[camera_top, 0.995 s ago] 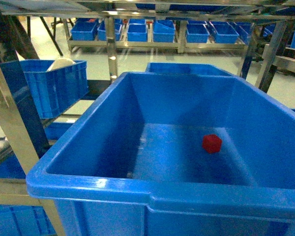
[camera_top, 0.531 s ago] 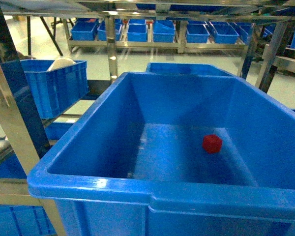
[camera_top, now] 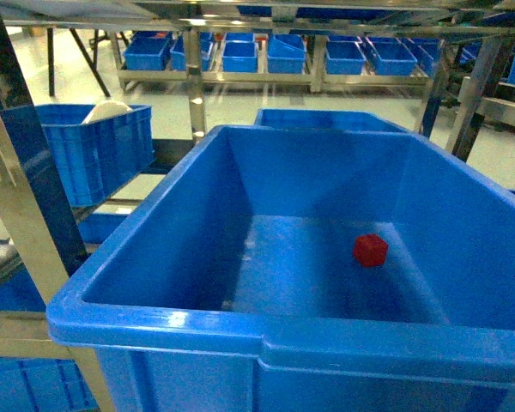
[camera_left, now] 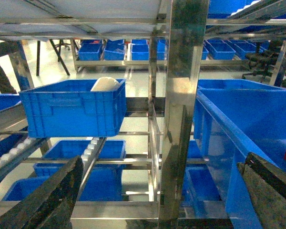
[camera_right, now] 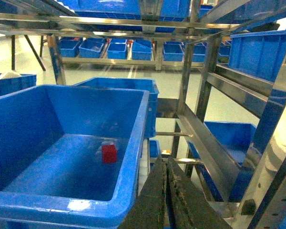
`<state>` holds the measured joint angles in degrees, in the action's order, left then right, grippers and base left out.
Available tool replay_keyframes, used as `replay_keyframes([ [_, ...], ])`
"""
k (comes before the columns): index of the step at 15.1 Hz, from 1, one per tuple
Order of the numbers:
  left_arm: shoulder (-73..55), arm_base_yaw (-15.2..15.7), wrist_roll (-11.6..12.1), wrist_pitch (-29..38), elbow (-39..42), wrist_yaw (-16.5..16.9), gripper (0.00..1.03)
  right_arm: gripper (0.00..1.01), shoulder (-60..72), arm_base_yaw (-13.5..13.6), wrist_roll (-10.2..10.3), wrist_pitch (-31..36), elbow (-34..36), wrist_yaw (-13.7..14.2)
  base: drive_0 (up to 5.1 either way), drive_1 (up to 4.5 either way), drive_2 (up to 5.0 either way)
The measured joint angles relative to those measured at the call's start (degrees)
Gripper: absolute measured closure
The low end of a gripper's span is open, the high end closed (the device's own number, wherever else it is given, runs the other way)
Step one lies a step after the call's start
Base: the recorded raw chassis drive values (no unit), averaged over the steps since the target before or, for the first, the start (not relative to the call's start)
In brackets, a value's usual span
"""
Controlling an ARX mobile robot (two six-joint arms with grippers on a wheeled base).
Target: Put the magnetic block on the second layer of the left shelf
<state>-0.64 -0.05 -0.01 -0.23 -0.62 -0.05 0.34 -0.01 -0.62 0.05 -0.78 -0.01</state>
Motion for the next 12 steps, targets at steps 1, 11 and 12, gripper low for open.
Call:
replay_keyframes([
  [1, 0.0, 0.0, 0.0, 0.1, 0.0, 0.0, 0.05, 0.99, 0.0, 0.0, 0.0, -0.4, 0.0, 0.0, 0.0, 0.00, 0.0],
  [11, 0.0, 0.0, 0.0, 0.0, 0.0, 0.0, 0.05, 0.04, 0.0, 0.0, 0.0, -0.3, 0.0, 0.0, 0.0, 0.00, 0.0],
  [12, 0.0, 0.0, 0.0, 0.0, 0.0, 0.0, 0.05, 0.03, 0.0, 0.0, 0.0, -0.3, 0.0, 0.0, 0.0, 0.00, 0.0],
])
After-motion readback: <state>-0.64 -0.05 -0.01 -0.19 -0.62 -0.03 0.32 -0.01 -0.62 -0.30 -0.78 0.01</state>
